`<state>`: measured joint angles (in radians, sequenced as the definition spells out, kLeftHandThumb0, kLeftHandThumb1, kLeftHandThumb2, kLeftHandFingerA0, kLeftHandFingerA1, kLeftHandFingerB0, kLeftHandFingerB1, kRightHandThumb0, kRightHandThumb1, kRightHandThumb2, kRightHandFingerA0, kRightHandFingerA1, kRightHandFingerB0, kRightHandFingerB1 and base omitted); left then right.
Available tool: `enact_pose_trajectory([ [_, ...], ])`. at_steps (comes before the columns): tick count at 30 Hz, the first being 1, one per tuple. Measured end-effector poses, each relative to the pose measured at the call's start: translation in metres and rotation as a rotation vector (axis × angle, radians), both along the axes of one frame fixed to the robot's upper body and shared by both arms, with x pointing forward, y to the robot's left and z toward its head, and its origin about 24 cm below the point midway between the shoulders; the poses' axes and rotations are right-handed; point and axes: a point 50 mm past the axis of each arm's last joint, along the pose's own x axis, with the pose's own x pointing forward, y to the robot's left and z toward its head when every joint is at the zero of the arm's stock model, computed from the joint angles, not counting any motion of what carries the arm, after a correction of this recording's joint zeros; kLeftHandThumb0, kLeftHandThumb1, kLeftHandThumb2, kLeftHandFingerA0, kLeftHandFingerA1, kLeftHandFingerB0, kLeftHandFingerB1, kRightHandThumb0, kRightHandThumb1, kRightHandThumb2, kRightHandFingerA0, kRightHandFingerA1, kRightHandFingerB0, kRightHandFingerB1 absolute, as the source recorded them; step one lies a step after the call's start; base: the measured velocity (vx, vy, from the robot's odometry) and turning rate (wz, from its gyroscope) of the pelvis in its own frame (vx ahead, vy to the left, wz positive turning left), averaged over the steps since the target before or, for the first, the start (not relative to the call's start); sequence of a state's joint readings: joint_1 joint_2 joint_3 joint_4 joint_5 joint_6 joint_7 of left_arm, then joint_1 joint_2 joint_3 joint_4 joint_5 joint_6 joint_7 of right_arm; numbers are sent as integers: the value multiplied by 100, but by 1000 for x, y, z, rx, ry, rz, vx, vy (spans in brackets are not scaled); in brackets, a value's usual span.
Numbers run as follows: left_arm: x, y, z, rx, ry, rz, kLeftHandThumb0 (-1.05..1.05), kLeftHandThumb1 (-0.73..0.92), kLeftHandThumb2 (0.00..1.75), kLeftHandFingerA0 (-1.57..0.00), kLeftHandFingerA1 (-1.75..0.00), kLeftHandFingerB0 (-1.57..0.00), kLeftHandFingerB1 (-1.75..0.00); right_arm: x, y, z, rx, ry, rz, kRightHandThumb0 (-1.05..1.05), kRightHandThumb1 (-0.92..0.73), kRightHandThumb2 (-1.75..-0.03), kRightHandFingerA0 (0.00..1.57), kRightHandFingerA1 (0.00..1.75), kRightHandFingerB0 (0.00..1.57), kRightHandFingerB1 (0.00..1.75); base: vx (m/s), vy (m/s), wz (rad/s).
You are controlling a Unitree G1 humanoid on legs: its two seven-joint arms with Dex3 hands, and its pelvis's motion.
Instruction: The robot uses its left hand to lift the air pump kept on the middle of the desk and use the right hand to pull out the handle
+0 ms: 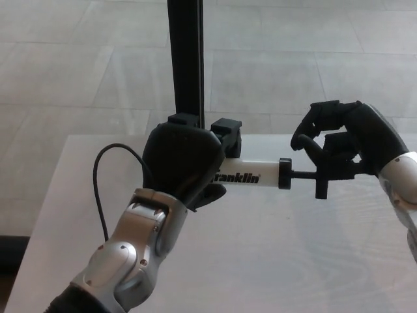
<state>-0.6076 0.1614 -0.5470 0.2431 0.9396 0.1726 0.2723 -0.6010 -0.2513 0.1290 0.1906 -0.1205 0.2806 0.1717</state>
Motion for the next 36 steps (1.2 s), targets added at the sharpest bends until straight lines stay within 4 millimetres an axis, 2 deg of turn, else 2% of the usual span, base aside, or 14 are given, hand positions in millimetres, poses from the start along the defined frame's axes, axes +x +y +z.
enact_pose_trajectory([
  [3, 0, 0, 0, -1, -2, -1, -22, 45, 114, -81, -173, -71, -150, -1, 0, -2, 12, 2, -2, -10, -54, -105, 84, 163, 80, 140, 0, 0, 0],
  [10, -1, -1, -1, 1, -7, -2, -22, 50, 107, -82, -173, -72, -150, -3, 2, -7, 21, 1, -1, -14, -48, -117, 90, 156, 89, 138, 0, 0, 0],
  [11, -1, -1, -1, -1, -8, -2, -23, 53, 103, -83, -166, -77, -122, -3, 3, -8, 19, 1, 2, -16, -51, -106, 93, 152, 93, 118, 0, 0, 0],
  [12, -1, -1, -1, -2, -8, -3, -23, 53, 103, -83, -166, -77, -122, -3, 5, -8, 15, 0, 5, -16, -51, -106, 93, 152, 93, 118, 0, 0, 0],
  [13, -1, -2, -1, -2, -8, -3, -24, 54, 101, -88, -154, -85, -90, -4, 6, -9, 12, -1, 7, -18, -54, -99, 92, 149, 95, 104, 0, 0, 0],
  [14, -1, -2, -1, -3, -7, -4, -24, 54, 101, -88, -154, -85, -90, -4, 7, -9, 9, -2, 9, -18, -54, -99, 92, 149, 95, 104, 0, 0, 0],
  [15, -1, -2, -2, -3, -7, -3, -21, 53, 103, -85, -166, -79, -125, -4, 8, -10, 2, -2, 11, -19, -53, -99, 93, 147, 95, 100, 0, 0, 0],
  [16, -1, -2, -2, -2, -6, -2, -19, 54, 108, -89, -171, -72, -141, -4, 9, -10, -7, -3, 14, -21, -54, -98, 93, 149, 93, 100, 0, 0, 0],
  [18, -1, -1, -2, -6, -4, -1, -20, 47, 110, -82, -175, -72, -152, -5, 11, -12, -22, -2, 21, -19, -53, -102, 93, 149, 93, 106, 0, 0, 0],
  [19, 0, -1, -2, -7, -4, 1, -21, 47, 111, -80, -175, -69, -159, -6, 12, -12, -29, -3, 24, -23, -49, -111, 97, 153, 94, 122, 0, 0, 0],
  [24, 1, 0, 0, -10, -9, 3, -21, 43, 113, -83, -175, -70, -156, -7, 14, -12, -45, -10, 27, -22, -54, -114, 101, 171, 85, 137, 0, 0, 0],
  [27, 2, 1, 3, -13, -19, 5, -20, 46, 111, -80, -175, -67, -161, -7, 14, -12, -53, -12, 24, -24, -47, -108, 96, 174, 84, 148, 0, 0, 0],
  [34, 5, 5, 10, -24, -41, 20, -19, 55, 99, -77, -175, -68, -149, -8, 11, -10, -50, -22, 2, -23, -49, -98, 96, 175, 86, 151, 0, 0, 0],
  [36, 7, 9, 12, -30, -45, 34, -14, 54, 98, -87, -175, -66, -143, -8, 8, -10, -44, -25, -18, -24, -51, -93, 96, 175, 86, 150, 0, 0, 0],
])
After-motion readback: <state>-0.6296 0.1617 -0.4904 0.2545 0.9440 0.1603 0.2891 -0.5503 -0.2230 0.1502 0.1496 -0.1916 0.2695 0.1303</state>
